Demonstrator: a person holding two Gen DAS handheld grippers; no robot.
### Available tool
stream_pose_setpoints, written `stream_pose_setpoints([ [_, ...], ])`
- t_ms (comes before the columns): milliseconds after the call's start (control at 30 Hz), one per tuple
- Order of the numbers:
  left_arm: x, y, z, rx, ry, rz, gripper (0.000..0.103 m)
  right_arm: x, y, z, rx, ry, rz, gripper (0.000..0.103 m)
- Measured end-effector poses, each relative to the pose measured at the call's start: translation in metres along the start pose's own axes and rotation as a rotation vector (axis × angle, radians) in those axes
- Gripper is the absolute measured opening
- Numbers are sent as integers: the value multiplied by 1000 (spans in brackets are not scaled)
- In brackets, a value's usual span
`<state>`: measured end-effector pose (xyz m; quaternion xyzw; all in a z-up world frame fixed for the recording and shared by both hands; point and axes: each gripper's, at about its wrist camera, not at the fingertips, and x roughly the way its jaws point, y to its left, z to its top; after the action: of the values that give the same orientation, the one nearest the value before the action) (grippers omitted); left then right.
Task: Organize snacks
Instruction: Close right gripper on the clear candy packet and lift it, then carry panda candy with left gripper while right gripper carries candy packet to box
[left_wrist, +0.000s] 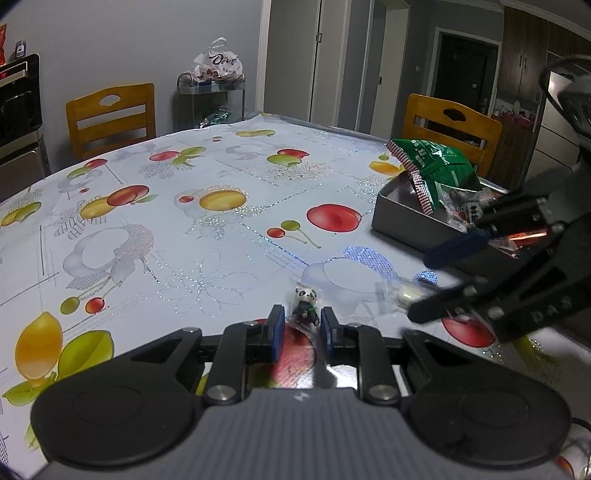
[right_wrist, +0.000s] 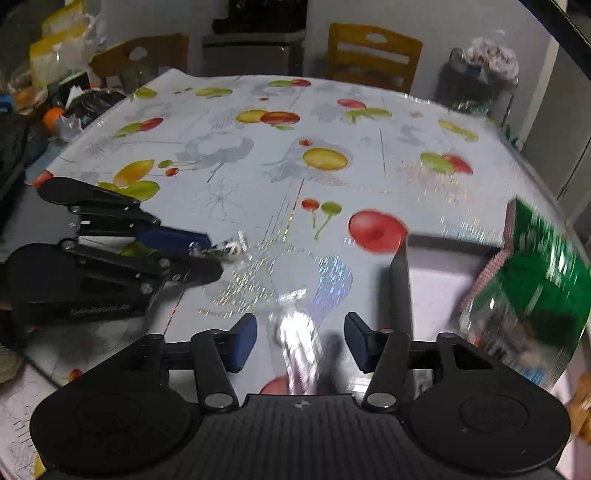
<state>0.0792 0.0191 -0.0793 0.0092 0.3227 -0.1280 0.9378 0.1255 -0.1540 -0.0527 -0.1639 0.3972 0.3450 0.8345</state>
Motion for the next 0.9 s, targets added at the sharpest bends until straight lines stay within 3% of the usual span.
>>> stream_pose_setpoints([
  [133, 0, -3, -1, 10, -5, 9, 35, 1, 4, -8, -31, -7, -8, 55],
  [267, 1, -4, -1, 11, -3, 11, 36, 1, 6, -11, -28, -21, -2, 53],
  [467, 1, -5, 0, 17, -4, -5, 36, -1, 12, -13, -51, -38, 13, 31],
  [533, 1, -7, 0, 23, -3, -5, 34, -1, 14, -13, -60, -41, 11, 29],
  [700, 0, -9, 0, 40, -10, -4, 17, -2, 18, -14, -70, -49, -2, 22],
  [900, -5, -15, 0, 64, -43, -1, 17, -13, 21, -19, -71, -87, -9, 20],
])
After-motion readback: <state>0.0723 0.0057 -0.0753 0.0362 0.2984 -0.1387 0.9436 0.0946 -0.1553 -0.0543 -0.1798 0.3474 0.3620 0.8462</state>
